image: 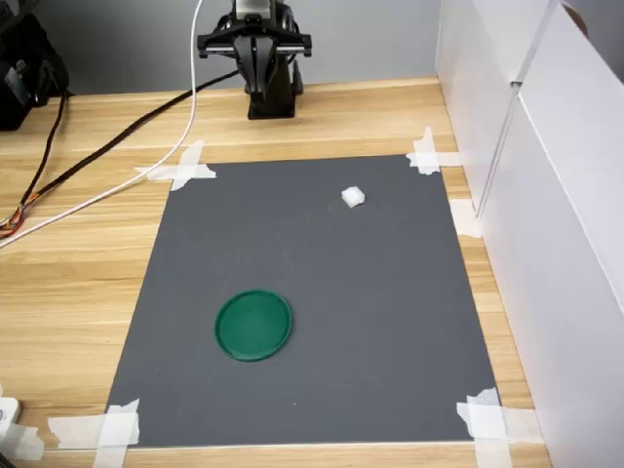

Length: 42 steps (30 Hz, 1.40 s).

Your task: Grasp a white terminal and put it in the green lid.

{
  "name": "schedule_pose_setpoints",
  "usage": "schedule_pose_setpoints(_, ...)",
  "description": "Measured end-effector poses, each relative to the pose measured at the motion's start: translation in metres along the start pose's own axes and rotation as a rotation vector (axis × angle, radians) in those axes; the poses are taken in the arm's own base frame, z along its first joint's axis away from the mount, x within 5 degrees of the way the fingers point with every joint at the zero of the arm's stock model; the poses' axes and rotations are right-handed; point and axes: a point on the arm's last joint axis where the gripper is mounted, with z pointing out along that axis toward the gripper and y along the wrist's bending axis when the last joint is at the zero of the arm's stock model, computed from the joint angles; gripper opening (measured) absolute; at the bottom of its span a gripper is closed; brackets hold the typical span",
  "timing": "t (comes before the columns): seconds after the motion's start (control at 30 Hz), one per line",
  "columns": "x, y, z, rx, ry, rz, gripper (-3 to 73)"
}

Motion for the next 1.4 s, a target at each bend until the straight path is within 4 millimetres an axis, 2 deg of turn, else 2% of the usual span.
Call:
schedule_pose_setpoints(0.7,0.0,0.0,0.0,-0.001,0.002,0.001,-2.1)
schedule_pose_setpoints(1.0,0.002,-0.001,0.009,-0.005,0.09,0.01,-2.1)
schedule_pose_setpoints(1.1,-0.007,-0.003,0.012,-0.006,0.099,0.011,-2.1)
schedule_pose_setpoints(1.23,-0.033,-0.006,0.016,-0.011,0.1,0.011,-2.1)
schedule_pose_setpoints(1.4,-0.059,-0.009,0.03,-0.054,0.191,-0.02,-2.1)
